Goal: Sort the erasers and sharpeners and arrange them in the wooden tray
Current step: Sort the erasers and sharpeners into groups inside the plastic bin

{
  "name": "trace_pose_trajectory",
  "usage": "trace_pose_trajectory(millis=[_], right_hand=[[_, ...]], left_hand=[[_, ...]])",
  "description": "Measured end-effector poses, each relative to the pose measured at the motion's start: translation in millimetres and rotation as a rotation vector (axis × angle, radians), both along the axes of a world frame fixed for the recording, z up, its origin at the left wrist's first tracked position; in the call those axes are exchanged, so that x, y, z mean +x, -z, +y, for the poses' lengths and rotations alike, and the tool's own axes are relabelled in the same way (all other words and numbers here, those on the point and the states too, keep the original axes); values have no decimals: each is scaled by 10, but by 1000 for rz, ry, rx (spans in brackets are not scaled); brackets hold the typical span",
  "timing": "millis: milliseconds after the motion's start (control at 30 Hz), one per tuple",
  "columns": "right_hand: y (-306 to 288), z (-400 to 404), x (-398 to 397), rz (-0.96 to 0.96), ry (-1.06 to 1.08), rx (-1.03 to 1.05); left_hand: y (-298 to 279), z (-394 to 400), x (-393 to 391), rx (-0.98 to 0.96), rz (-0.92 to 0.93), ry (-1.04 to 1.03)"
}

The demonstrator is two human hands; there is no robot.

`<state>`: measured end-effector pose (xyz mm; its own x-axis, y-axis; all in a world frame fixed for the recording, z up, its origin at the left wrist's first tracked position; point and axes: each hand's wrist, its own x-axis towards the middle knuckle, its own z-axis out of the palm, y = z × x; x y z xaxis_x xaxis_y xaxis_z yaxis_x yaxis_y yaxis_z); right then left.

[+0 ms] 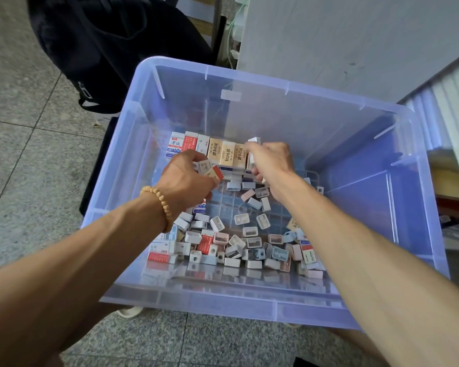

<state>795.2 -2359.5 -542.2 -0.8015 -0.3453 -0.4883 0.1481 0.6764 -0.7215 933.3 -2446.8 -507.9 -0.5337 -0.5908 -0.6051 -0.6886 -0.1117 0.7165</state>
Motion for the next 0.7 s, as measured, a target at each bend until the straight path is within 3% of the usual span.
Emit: trace_pose_trajectory(millis=[100,233,500,567,700], right_hand=[[-47,62,-28,-96,42,-9],[-12,34,-11,-24,-65,42],[32,-30,-118,7,-43,45],[29,62,-165,-95,90,-22],[-84,287,-259,-541,264,-264]], left_hand=[[-9,8,-16,3,7,-9],[-20,13,-19,0,12,-13],[-38,17,-32,3,32,0],[-40,17,-33,4,39,5],[-47,26,-62,3,58,14]])
